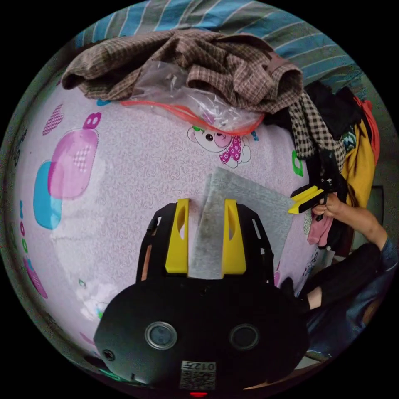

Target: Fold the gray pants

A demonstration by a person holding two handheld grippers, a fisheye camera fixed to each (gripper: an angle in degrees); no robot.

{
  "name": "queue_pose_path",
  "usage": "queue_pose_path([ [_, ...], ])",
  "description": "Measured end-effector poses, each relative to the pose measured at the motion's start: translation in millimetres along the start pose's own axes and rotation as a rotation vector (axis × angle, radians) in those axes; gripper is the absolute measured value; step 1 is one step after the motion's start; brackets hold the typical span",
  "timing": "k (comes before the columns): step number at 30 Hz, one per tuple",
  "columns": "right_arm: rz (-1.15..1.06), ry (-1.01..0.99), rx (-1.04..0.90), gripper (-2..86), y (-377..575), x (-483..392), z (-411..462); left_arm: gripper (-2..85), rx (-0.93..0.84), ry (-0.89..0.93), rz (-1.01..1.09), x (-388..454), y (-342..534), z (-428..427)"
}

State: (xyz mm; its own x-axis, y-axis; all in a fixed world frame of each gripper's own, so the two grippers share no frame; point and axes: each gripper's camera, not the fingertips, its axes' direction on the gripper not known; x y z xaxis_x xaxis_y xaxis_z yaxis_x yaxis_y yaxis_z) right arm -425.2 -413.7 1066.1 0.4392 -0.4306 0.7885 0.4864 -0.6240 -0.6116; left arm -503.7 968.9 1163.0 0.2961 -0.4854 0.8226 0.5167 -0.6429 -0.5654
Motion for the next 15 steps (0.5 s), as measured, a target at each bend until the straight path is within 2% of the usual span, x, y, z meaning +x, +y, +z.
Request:
queue_pose_path([
  [1,-0.011,0.000,-0.006,4.4,0.5,-1.3,-1.2,10.5,0.014,-0.019,0.023,0.2,-0.8,-1.9],
  [5,-0.016,-0.001,-0.015,4.0,2.3,-5.0,-2.6,9.9,0.021,0.118,0.055,-2.6,-0.5,-0.7],
  [9,-0.025,-0.002,-0.024,3.3,5.7,-10.9,-0.6,7.6,0.043,0.046,0.102,4.3,11.1,-2.2],
  [15,-0.052,-0.036,0.014,1.6,15.5,-29.6,-0.2,4.2,0.057,0.084,0.096,2.4,36.6,-5.9],
])
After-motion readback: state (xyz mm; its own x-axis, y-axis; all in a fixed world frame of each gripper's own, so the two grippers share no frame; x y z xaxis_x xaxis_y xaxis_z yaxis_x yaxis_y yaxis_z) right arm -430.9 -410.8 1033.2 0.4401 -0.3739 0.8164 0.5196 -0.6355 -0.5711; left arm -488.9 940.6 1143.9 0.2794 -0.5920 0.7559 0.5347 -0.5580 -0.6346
